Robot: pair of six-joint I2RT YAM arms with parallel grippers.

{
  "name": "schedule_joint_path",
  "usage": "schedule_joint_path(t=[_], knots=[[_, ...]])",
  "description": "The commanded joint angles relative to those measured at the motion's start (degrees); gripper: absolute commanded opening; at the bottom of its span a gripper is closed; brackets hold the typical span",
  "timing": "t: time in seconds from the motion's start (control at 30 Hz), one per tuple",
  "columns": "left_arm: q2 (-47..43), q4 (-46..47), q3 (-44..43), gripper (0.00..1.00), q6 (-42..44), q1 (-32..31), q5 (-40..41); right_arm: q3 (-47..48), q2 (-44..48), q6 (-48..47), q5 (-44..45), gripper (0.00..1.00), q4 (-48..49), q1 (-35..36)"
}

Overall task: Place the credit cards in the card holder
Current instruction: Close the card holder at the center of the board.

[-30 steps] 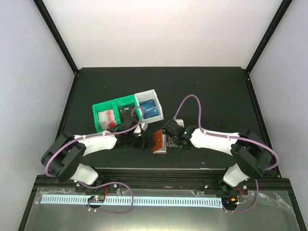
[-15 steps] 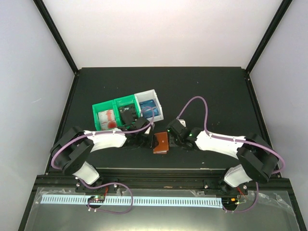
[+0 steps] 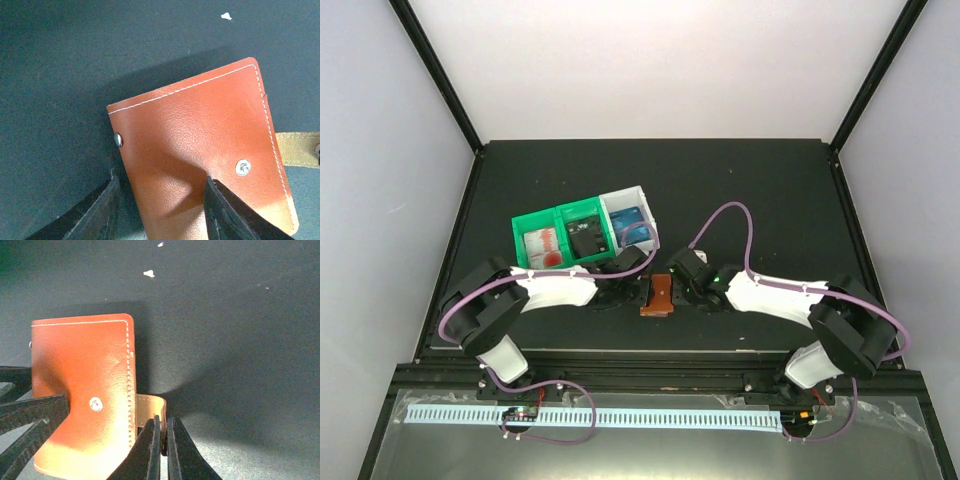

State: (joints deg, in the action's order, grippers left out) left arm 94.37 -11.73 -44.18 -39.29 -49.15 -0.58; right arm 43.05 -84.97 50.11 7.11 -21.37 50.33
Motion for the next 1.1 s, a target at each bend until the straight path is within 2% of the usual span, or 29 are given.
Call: schedule_joint_path(t=[0.0,0.1,0.27,0.53,0.63,0.83,1.07], knots=[[6.44,-11.32,4.7,0.48,-0.83,0.1,3.87,0.66,-0.11,0.11,-2.04,0.03,1.74,-0.45],[5.89,-11.02,4.85,0.48,-1.09,0.09,3.58,1.19,-0.04,-0.42,-2.61,0.03,1.59,-0.41],[5.18,-10.92,4.92,0.48,-1.12,0.1,3.26,1.96,1.42,-0.29,-0.8,0.14,-0.48,-0.41],[4.78,-10.46,4.81,0.47,-0.79,0.09,2.61,1.91,1.98,-1.35,0.43,0.16,-2.07,-0.39],[4.71,-10.46,4.73,0.47,-0.79,0.06,2.45,1.95,1.9,-1.31,0.16,0.14,-2.1,-0.43],[4.47,-10.39,4.79,0.47,-0.7,0.1,2.25,1.91,2.48,-0.93,0.12,0.01,-1.95,-0.45],[1.73,-9.33,6.11,0.47,-1.69,0.1,1.73,1.69,2.71,-3.47,-1.88,0.01,0.3,-0.44]])
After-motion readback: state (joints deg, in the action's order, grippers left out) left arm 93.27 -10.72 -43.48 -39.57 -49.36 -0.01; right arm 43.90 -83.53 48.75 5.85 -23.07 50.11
